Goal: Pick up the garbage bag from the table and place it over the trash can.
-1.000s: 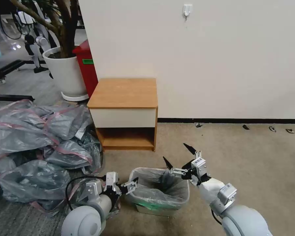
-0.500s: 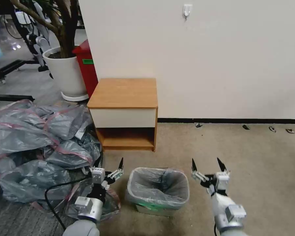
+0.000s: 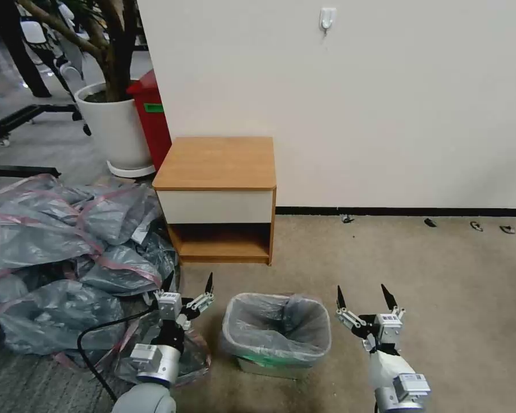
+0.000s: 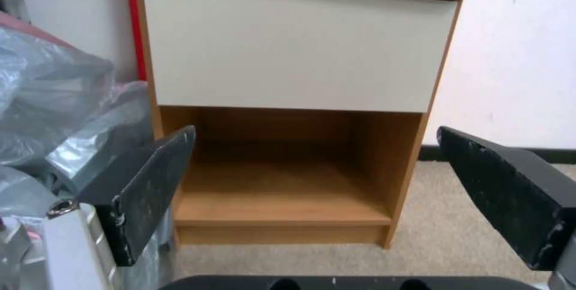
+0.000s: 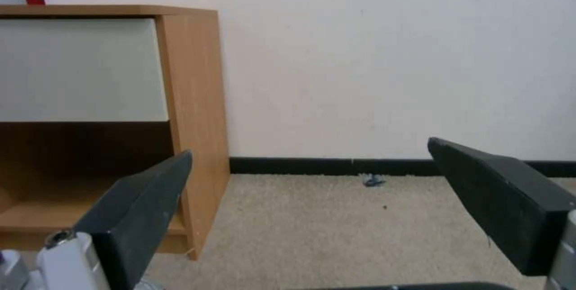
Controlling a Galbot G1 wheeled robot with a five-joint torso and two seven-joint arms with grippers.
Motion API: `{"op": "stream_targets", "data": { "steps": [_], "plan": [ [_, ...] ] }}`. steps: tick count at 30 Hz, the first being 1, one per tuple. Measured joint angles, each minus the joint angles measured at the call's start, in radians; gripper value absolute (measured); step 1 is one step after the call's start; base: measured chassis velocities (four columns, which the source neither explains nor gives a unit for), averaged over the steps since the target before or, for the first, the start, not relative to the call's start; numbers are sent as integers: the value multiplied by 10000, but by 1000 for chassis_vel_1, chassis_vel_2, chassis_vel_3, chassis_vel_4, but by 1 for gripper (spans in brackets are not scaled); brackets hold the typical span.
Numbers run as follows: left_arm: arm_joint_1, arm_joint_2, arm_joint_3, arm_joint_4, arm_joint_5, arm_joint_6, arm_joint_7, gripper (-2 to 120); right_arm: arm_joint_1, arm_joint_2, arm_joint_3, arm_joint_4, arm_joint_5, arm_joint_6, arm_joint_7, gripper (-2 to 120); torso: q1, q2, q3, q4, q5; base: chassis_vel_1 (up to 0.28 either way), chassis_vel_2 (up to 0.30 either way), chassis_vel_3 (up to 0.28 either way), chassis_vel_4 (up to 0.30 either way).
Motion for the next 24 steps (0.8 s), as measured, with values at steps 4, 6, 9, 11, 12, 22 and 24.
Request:
{"op": "stream_targets", "data": {
  "steps": [4, 6, 9, 11, 12, 22, 24],
  "plan": [
    [-3, 3, 0, -2, -13, 4, -7, 100, 5, -6, -4, 12, 5, -22, -11, 100, 0, 0, 0, 0, 0, 0, 0, 0, 0],
    [-3, 4, 0, -3, -16, 4, -8, 100, 7, -7, -5, 14, 6, -28, -13, 100, 0, -1, 0, 0, 0, 0, 0, 0, 0],
    [-5, 6, 0, -6, -21, 7, -12, 100, 10, -11, -8, 23, 10, -39, -19, 100, 0, 0, 0, 0, 0, 0, 0, 0, 0],
    [-5, 7, 0, -6, -23, 9, -13, 100, 11, -13, -9, 26, 12, -43, -20, 100, 0, -1, 0, 0, 0, 0, 0, 0, 0],
    [-5, 9, 0, -9, -24, 10, -15, 100, 12, -13, -11, 27, 13, -46, -21, 100, 0, 0, 0, 0, 0, 0, 0, 0, 0],
    [-6, 11, 4, -18, -30, 17, -22, 100, 16, -18, -15, 35, 15, -58, -29, 100, 0, -1, 0, 0, 0, 0, 0, 0, 0],
    [-6, 11, 4, -19, -31, 17, -23, 100, 16, -18, -15, 36, 15, -59, -30, 100, 0, 0, 0, 0, 0, 0, 0, 0, 0]
  ]
}}
